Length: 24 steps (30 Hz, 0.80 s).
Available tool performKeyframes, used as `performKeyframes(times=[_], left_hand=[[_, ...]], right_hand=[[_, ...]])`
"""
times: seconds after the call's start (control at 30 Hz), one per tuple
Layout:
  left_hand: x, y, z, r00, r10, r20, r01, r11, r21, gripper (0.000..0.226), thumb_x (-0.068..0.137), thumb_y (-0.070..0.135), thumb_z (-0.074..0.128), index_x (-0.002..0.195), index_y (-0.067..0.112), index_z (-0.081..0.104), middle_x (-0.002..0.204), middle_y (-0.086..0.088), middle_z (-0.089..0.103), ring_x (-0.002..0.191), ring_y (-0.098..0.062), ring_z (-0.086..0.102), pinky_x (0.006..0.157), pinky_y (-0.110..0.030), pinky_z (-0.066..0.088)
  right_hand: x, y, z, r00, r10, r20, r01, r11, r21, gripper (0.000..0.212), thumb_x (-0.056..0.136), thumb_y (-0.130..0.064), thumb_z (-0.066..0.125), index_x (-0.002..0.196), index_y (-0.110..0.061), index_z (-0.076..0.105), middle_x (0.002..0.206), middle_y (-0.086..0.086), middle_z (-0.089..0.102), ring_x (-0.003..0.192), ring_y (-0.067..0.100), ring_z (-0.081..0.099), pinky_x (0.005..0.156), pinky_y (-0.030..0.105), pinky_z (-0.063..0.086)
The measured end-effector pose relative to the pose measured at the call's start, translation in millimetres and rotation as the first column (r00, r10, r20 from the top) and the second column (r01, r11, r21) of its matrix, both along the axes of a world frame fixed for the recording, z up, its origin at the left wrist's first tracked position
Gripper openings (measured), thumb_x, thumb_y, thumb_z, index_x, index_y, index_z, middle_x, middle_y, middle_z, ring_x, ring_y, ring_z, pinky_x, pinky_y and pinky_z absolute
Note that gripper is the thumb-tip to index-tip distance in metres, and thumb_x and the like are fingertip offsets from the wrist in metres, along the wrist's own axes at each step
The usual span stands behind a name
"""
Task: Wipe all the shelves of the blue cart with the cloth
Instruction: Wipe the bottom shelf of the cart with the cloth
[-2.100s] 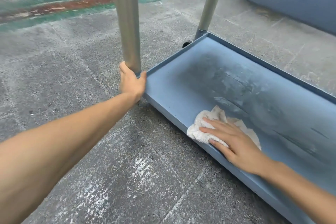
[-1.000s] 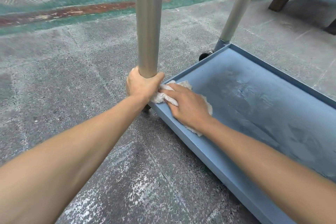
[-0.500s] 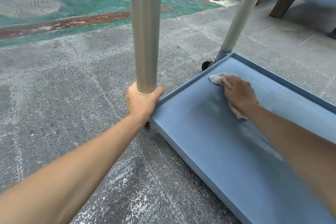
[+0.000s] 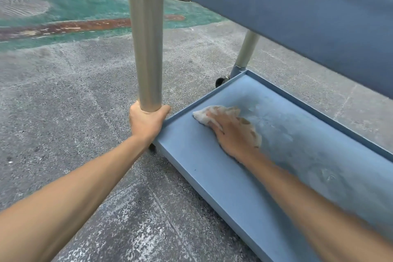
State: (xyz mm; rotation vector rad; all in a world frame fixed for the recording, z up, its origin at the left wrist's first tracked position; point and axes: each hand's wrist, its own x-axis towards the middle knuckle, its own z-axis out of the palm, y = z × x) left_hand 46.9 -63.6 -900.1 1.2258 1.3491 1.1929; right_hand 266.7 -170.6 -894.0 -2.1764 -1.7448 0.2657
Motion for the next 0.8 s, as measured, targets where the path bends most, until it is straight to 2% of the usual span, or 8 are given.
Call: performKeyframes(times=[0.1, 0.23, 0.3, 0.4, 0.53, 0.67, 0.73, 0.8], left_hand=[[0, -2, 5, 1.0, -0.008, -0.014, 0.007, 1.0, -0.029, 0.057, 0.046, 0.047, 0.075, 0.09, 0.014, 0.064, 0.076, -0.002, 0.069, 0.071, -0.023, 0.068, 0.059, -0.032, 0.053], [-4, -6, 14, 0.999, -0.023, -0.041, 0.02, 0.997, -0.075, 0.067, 0.043, 0.049, 0.075, 0.096, 0.01, 0.066, 0.083, -0.008, 0.072, 0.082, -0.03, 0.073, 0.068, -0.042, 0.061], [-5, -7, 17, 0.997, -0.028, -0.07, 0.023, 0.997, -0.075, 0.062, 0.044, 0.049, 0.075, 0.093, 0.012, 0.067, 0.081, -0.006, 0.072, 0.081, -0.028, 0.073, 0.064, -0.037, 0.058], [-6, -7, 19, 0.994, -0.041, -0.1, 0.033, 0.996, -0.082, 0.049, 0.05, 0.044, 0.078, 0.088, 0.017, 0.065, 0.082, -0.004, 0.072, 0.082, -0.026, 0.073, 0.068, -0.037, 0.059], [-8, -4, 15, 0.99, -0.104, -0.091, 0.096, 0.992, -0.087, 0.04, 0.054, 0.04, 0.08, 0.082, 0.019, 0.061, 0.081, -0.003, 0.07, 0.078, -0.025, 0.071, 0.077, -0.047, 0.06], [-8, -2, 10, 0.993, -0.095, -0.062, 0.092, 0.994, -0.061, 0.038, 0.053, 0.037, 0.08, 0.079, 0.018, 0.06, 0.074, -0.003, 0.067, 0.067, -0.023, 0.068, 0.072, -0.045, 0.061], [-8, -2, 9, 0.995, -0.085, -0.052, 0.083, 0.996, -0.045, 0.036, 0.052, 0.036, 0.079, 0.078, 0.019, 0.061, 0.071, -0.001, 0.066, 0.061, -0.019, 0.067, 0.068, -0.042, 0.061], [-7, -2, 8, 0.997, -0.075, -0.031, 0.074, 0.997, -0.028, 0.035, 0.05, 0.035, 0.077, 0.075, 0.018, 0.061, 0.066, 0.002, 0.064, 0.055, -0.014, 0.064, 0.063, -0.039, 0.059]], right_hand=[[-36, -24, 0, 0.985, 0.162, -0.054, -0.161, 0.987, 0.021, 0.038, 0.109, -0.046, 0.043, 0.145, -0.043, 0.055, 0.156, -0.004, 0.05, 0.14, 0.023, 0.047, 0.107, 0.039, 0.039], [-67, -52, -6, 0.942, 0.315, -0.113, -0.317, 0.948, -0.002, 0.037, 0.107, -0.047, 0.046, 0.142, -0.041, 0.059, 0.156, -0.017, 0.048, 0.147, 0.007, 0.039, 0.122, 0.041, 0.03], [-72, -67, -6, 0.943, 0.3, -0.146, -0.304, 0.953, -0.005, 0.042, 0.106, -0.054, 0.041, 0.143, -0.043, 0.057, 0.154, -0.019, 0.05, 0.147, 0.004, 0.04, 0.121, 0.043, 0.032], [-74, -83, -6, 0.937, 0.306, -0.167, -0.313, 0.95, -0.015, 0.046, 0.103, -0.06, 0.039, 0.145, -0.049, 0.052, 0.154, -0.02, 0.05, 0.147, 0.002, 0.038, 0.122, 0.042, 0.031], [-68, -84, -5, 0.921, 0.353, -0.165, -0.356, 0.935, 0.013, 0.042, 0.104, -0.048, 0.053, 0.146, -0.046, 0.054, 0.153, -0.017, 0.052, 0.147, 0.006, 0.04, 0.12, 0.043, 0.034], [-57, -75, -9, 0.915, 0.378, -0.139, -0.371, 0.926, 0.073, 0.041, 0.103, -0.039, 0.061, 0.143, -0.042, 0.059, 0.151, -0.011, 0.057, 0.145, 0.011, 0.046, 0.116, 0.04, 0.04], [-43, -63, -10, 0.94, 0.318, -0.125, -0.307, 0.946, 0.1, 0.039, 0.103, -0.038, 0.06, 0.141, -0.044, 0.06, 0.152, -0.01, 0.056, 0.143, 0.013, 0.048, 0.115, 0.039, 0.038], [-14, -47, -8, 0.986, 0.161, -0.048, -0.157, 0.984, 0.078, 0.037, 0.106, -0.045, 0.052, 0.141, -0.056, 0.053, 0.155, -0.012, 0.051, 0.137, 0.019, 0.053, 0.111, 0.039, 0.04]])
